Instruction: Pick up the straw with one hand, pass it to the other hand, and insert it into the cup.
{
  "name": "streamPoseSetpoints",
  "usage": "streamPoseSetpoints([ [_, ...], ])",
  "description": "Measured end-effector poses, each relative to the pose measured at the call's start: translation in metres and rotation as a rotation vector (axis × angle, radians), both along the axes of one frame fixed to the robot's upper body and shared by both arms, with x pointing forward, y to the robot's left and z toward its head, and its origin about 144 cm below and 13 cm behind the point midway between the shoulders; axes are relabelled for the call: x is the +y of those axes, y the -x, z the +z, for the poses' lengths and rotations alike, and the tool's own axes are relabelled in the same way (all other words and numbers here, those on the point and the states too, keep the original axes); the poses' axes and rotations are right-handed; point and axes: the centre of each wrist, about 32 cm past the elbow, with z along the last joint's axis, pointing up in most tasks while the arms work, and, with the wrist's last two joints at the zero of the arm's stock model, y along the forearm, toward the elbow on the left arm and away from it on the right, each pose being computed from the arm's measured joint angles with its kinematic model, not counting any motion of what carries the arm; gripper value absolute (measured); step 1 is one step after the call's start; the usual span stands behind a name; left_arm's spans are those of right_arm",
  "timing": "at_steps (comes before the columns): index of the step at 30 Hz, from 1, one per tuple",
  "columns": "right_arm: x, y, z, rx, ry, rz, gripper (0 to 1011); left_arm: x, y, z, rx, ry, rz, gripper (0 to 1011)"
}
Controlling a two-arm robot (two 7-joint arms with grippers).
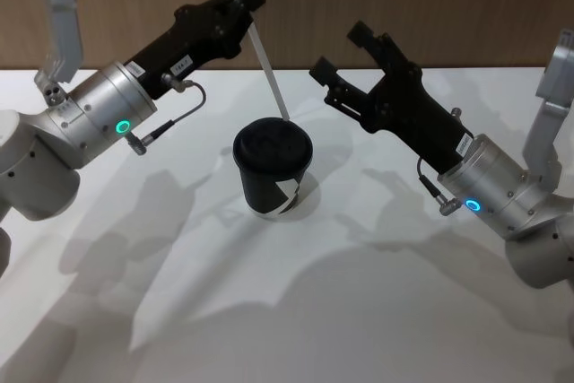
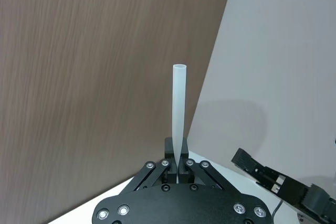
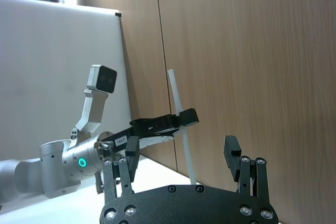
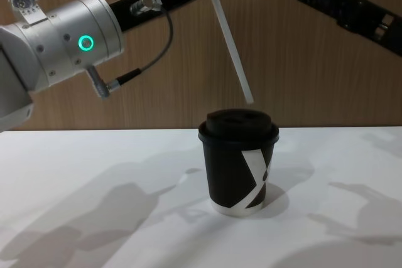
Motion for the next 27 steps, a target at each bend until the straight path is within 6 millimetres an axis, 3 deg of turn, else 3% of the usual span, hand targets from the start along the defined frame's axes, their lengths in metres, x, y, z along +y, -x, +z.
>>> streamPoseSetpoints([
  [27, -0.0003, 0.0005, -0.0003, 0.001, 0.001, -0.001, 1001, -0.0061, -0.0081, -0.0015, 0.014, -0.034, -0.025, 15],
])
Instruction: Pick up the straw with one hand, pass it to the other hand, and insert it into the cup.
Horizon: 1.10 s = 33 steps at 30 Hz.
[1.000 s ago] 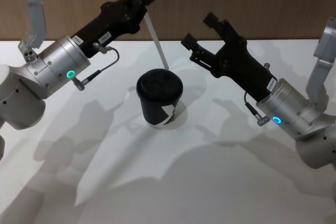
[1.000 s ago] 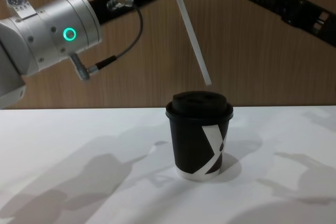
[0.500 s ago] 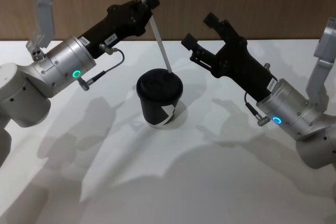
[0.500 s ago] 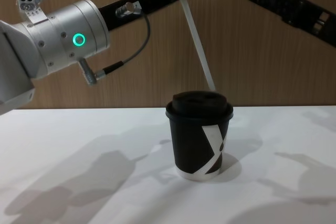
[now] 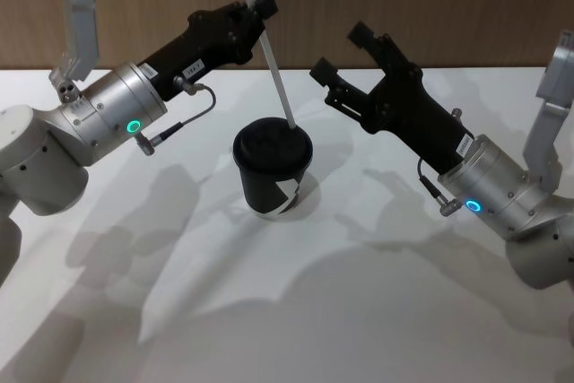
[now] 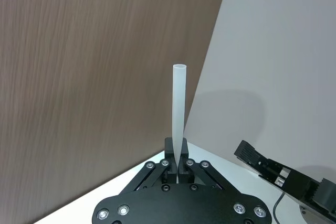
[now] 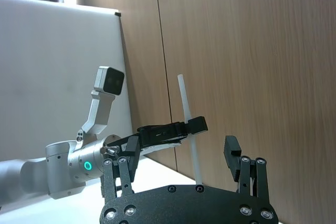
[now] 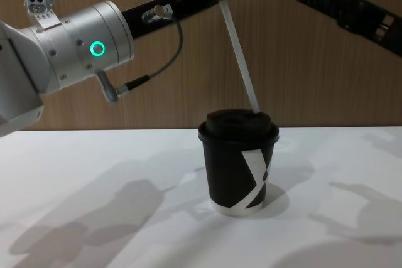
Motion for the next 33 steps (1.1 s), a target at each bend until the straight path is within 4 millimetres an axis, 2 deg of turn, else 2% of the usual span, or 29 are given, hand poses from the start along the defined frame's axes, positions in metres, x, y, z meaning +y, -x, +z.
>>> streamPoseSetpoints([
  [33, 0.0, 0.0, -0.0001, 0.0, 0.0, 0.0, 1001, 0.0049, 0.0059, 0.0037, -0.022, -0.048, -0.003, 16],
])
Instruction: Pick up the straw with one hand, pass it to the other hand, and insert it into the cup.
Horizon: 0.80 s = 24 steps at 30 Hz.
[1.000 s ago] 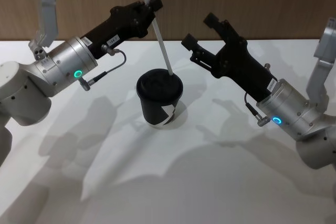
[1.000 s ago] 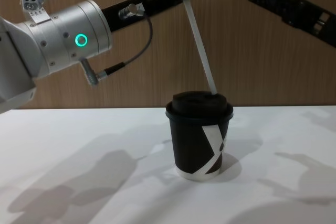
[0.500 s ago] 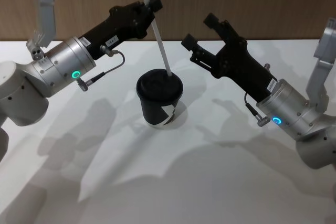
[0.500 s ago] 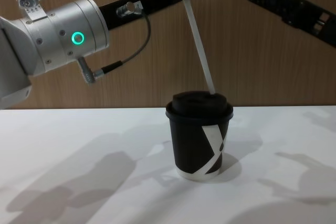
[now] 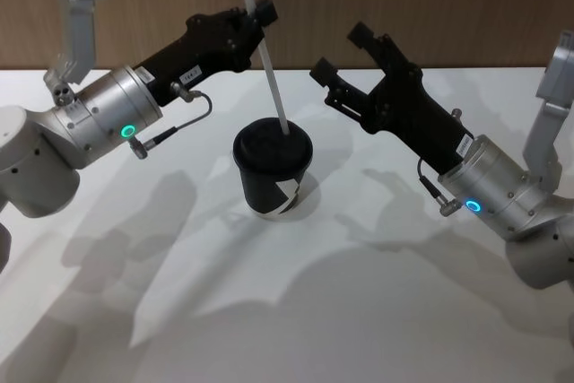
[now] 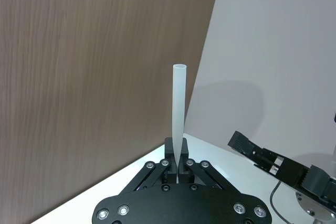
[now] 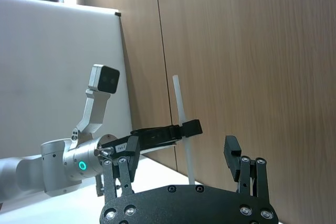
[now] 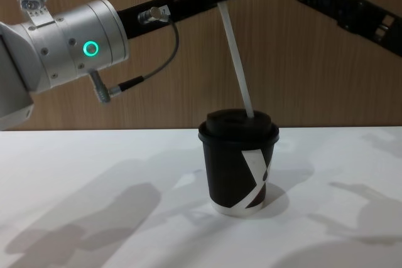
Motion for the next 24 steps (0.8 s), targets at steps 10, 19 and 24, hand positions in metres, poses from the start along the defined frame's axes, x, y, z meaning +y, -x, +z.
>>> streamPoseSetpoints([
  [10, 0.0, 0.0, 0.0, 0.0, 0.0, 0.0, 1001, -0.004, -0.001, -0.004, 0.003, -0.012, -0.002, 16],
  [19, 0.0, 0.0, 0.0, 0.0, 0.0, 0.0, 1001, -0.009, -0.003, -0.007, 0.001, -0.028, -0.002, 16],
  [24, 0.0, 0.0, 0.0, 0.0, 0.0, 0.0, 1001, -0.011, -0.005, -0.009, -0.004, -0.043, -0.001, 16],
])
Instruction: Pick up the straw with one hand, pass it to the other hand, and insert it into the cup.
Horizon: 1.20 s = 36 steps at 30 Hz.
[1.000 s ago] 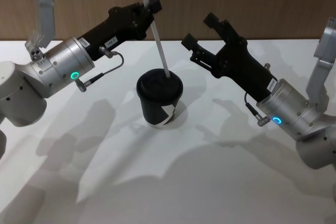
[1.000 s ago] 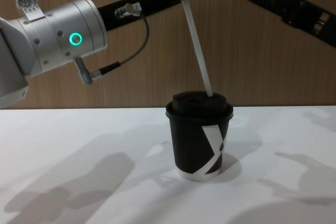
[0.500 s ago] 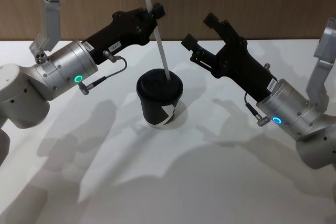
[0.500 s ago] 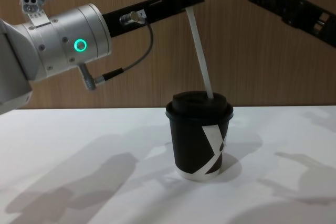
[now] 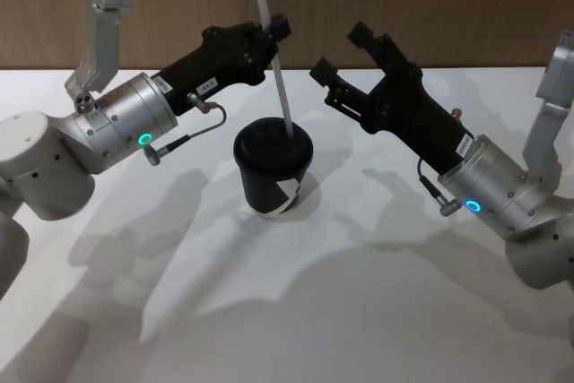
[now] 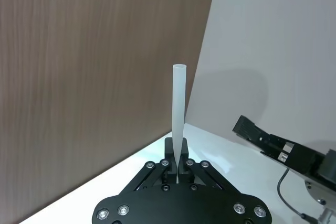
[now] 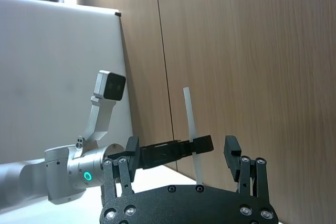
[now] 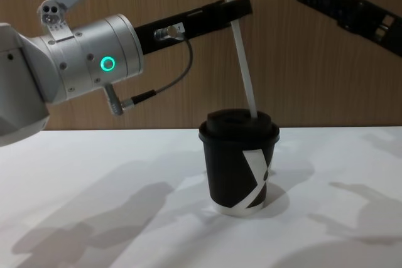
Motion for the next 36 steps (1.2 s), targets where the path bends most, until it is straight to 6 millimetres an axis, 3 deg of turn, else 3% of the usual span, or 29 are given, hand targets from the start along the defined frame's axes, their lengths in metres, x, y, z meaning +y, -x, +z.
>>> streamPoseSetpoints([
  [5, 0.0, 0.0, 0.0, 0.0, 0.0, 0.0, 1001, -0.001, -0.001, -0.001, -0.002, -0.018, 0.0, 16],
  [8, 0.0, 0.0, 0.0, 0.0, 0.0, 0.0, 1001, -0.002, -0.002, -0.002, -0.001, -0.029, -0.001, 71],
  [22, 0.0, 0.0, 0.002, -0.005, 0.003, 0.002, 1001, 0.0, -0.001, -0.008, 0.0, -0.059, -0.001, 482],
  [36, -0.002, 0.013, 0.015, -0.015, 0.028, 0.014, 1001, 0.021, 0.015, -0.015, -0.015, -0.044, 0.023, 926],
])
